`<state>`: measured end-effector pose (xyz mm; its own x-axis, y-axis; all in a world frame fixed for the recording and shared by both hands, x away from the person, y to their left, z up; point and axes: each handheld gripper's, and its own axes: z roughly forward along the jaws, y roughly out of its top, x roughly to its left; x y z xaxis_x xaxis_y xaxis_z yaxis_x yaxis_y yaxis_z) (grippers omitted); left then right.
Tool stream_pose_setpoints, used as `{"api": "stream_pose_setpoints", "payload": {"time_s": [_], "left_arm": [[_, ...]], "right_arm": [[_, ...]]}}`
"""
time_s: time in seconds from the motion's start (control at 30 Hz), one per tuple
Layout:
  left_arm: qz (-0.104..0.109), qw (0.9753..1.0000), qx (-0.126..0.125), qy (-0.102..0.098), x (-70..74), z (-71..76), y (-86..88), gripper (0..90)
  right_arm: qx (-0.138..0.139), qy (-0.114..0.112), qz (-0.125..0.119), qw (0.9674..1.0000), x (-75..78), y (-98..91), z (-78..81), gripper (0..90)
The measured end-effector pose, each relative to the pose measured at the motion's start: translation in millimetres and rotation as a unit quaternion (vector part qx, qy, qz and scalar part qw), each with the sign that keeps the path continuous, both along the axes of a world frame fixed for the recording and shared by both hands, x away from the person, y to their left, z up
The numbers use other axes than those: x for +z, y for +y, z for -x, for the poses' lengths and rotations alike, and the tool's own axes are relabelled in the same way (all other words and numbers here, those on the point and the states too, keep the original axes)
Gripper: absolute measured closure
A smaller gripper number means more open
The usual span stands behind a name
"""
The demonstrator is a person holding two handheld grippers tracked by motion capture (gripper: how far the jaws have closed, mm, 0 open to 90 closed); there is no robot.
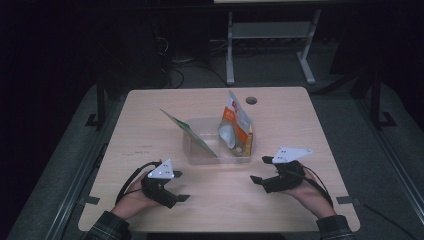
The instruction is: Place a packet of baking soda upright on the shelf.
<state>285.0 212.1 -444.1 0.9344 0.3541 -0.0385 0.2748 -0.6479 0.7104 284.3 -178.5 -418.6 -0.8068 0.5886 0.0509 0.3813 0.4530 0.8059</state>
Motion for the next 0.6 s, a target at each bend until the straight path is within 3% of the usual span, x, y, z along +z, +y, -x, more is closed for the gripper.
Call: {"api": "stream_pose_setpoints", "payload": {"time_s": [0.33,0.6], "left_arm": [[-0.029,0.9992,-0.026,0.011,-5.9,6.9,-10.1,15.4],[-0.037,0.9980,-0.045,0.024,-11.0,10.3,-17.4,15.4]], "right_arm": [[0.047,0.016,0.023,0.9985,-18.0,18.9,13.0,18.2],[0.077,0.029,0.054,0.9952,-28.5,25.9,13.4,18.2]]}}
